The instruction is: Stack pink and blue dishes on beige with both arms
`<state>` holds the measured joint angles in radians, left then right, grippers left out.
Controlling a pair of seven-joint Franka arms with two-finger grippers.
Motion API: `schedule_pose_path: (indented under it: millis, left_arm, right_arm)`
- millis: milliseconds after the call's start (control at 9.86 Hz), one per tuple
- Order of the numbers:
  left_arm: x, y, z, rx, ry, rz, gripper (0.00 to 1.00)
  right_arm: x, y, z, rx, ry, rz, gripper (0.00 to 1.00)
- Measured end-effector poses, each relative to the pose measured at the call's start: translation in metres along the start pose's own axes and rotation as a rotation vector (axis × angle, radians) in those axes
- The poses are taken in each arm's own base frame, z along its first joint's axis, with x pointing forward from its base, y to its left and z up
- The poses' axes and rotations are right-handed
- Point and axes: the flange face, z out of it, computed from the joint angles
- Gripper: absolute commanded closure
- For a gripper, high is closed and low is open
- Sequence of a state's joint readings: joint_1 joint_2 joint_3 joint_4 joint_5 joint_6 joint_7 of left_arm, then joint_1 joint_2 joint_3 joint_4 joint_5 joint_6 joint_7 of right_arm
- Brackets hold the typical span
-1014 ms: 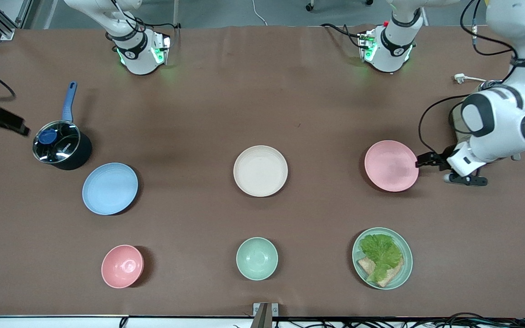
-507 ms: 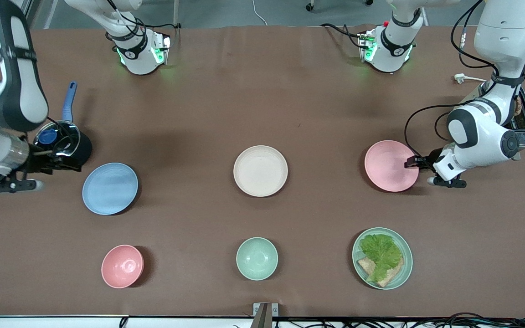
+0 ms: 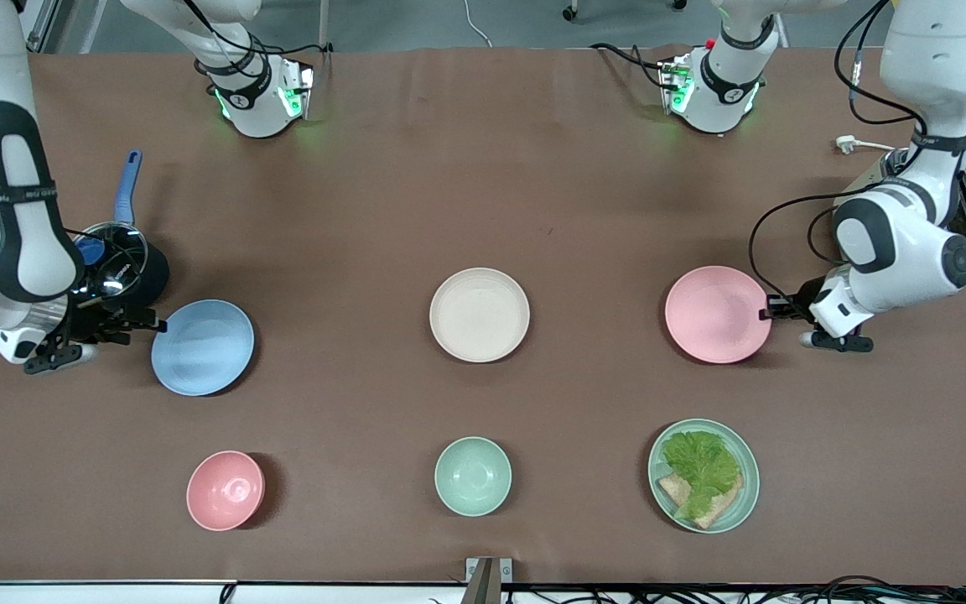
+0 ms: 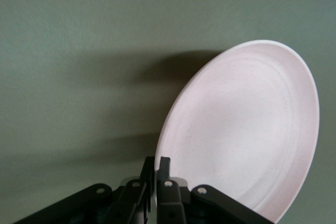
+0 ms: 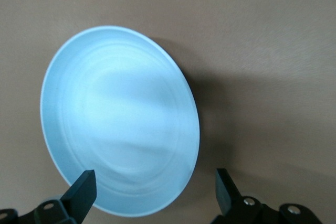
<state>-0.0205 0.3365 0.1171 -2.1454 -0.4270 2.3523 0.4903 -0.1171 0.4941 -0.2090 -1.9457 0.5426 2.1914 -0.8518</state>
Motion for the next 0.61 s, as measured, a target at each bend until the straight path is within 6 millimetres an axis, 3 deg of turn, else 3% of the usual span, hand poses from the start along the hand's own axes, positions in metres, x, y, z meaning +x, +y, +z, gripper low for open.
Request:
schedule_pose_path:
  millis: [101, 203, 304, 507, 609]
  left_arm:
    - [0.005, 0.023, -0.018, -0.012, 0.028, 0.015, 1.0]
    - [0.01, 0.063, -0.028, -0.033, 0.04, 0.027, 1.0]
    - [0.012, 0.117, -0.025, -0.055, 0.032, 0.035, 0.99]
    - [0.001, 0.225, 0.007, -0.093, -0.007, 0.005, 0.99]
    - [-0.005, 0.268, 0.026, -0.11, 0.009, -0.028, 0.99]
  right_arm:
    - [-0.003, 0.005, 0.014, 0.021, 0.006, -0.001, 0.19]
    - [-0.004, 0.009, 0.022, 0.017, 0.01, -0.01, 0.31]
    - [-0.005, 0.013, 0.027, 0.005, 0.018, -0.018, 0.45]
    - [-0.006, 0.017, 0.03, -0.004, 0.025, -0.015, 0.84]
    - [-0.008, 0.018, 0.03, 0.001, 0.032, -0.004, 0.99]
